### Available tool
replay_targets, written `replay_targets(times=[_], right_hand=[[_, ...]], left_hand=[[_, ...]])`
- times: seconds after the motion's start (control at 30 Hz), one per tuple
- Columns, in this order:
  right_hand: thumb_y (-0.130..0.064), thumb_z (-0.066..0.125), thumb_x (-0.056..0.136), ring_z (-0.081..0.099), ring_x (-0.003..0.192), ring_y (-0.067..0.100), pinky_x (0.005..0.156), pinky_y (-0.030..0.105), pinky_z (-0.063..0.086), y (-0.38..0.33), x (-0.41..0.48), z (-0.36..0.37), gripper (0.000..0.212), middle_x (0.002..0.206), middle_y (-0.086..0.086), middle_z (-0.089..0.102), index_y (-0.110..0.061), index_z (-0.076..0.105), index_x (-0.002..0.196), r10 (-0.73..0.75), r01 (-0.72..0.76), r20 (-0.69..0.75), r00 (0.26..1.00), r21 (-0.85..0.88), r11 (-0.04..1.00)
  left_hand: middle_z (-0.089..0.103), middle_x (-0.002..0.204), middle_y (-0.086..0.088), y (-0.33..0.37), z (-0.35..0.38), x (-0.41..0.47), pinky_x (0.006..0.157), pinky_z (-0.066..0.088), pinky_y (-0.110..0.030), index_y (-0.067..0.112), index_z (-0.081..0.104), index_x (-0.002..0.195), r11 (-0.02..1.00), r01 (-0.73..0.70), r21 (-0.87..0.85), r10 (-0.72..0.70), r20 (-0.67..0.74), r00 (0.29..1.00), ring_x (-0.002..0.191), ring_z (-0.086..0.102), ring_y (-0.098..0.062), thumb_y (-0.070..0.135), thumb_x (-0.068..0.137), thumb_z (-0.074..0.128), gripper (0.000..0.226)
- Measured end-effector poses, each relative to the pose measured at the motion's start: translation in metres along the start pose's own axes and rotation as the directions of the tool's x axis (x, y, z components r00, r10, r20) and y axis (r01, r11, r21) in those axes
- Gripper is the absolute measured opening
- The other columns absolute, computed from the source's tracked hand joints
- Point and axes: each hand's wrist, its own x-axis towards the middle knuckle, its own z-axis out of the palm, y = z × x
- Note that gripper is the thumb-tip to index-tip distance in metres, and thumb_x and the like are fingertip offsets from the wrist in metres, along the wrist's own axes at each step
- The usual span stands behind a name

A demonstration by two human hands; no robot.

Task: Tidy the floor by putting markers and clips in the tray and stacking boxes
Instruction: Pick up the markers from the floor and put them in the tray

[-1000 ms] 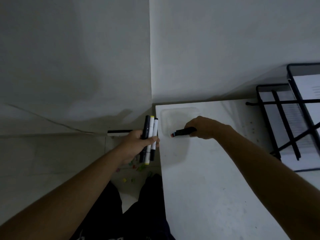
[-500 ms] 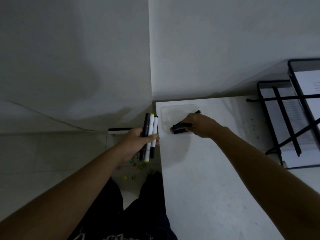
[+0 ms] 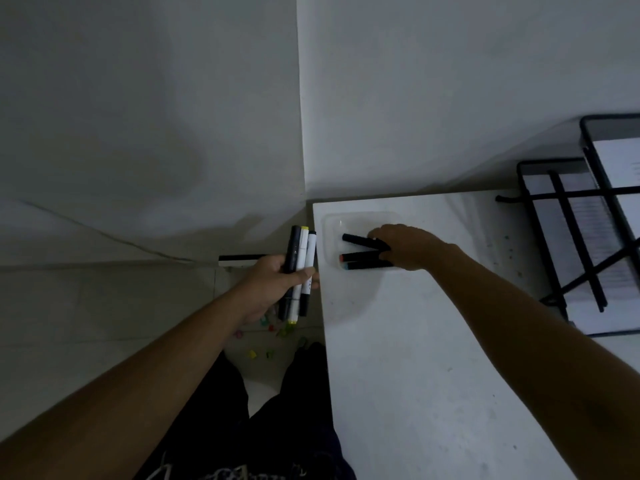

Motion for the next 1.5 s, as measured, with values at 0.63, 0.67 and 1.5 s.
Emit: replay_targets(times=[0.63,0.67,1.5], right_hand=[[-0.023,0.055,0.095,0.065,0.093,0.013,0.079,0.024,0.052,-0.014,-0.028,-0.001,0.025,0.118,0.003,0.065,-0.017,0.062,0.119,0.167,0.091,-0.387,0.907,0.565,0.82],[-0.031,0.058,0.093,0.068,0.087,0.01,0.072,0.021,0.052,-0.021,-0.031,-0.006,0.028,0.115,0.001,0.066,-0.021,0.061,0.119,0.178,0.114,-0.35,0.92,0.672,0.731],[-0.023,0.062,0.09,0.069,0.084,0.018,0.076,0.035,0.059,0.015,-0.027,0.006,0.014,0.097,0.004,0.069,-0.02,0.059,0.103,0.583,0.126,-0.354,0.732,0.91,0.394]], left_hand=[[0.072,0.104,-0.011,0.019,0.024,0.025,0.089,0.052,-0.033,0.004,0.064,0.108,0.999,-0.021,-0.034,0.024,0.08,0.996,0.097,0.069,-0.022,0.014,0.089,0.063,0.022],[0.072,0.104,-0.011,0.023,0.028,0.028,0.088,0.053,-0.03,0.004,0.064,0.109,0.999,-0.035,-0.011,0.036,0.094,0.995,0.097,0.068,-0.022,0.013,0.089,0.063,0.022],[0.072,0.1,-0.013,0.054,0.017,0.078,0.085,0.055,-0.033,0.002,0.064,0.11,0.949,-0.033,0.315,0.021,0.04,0.999,0.083,0.07,-0.016,0.017,0.083,0.071,0.031]])
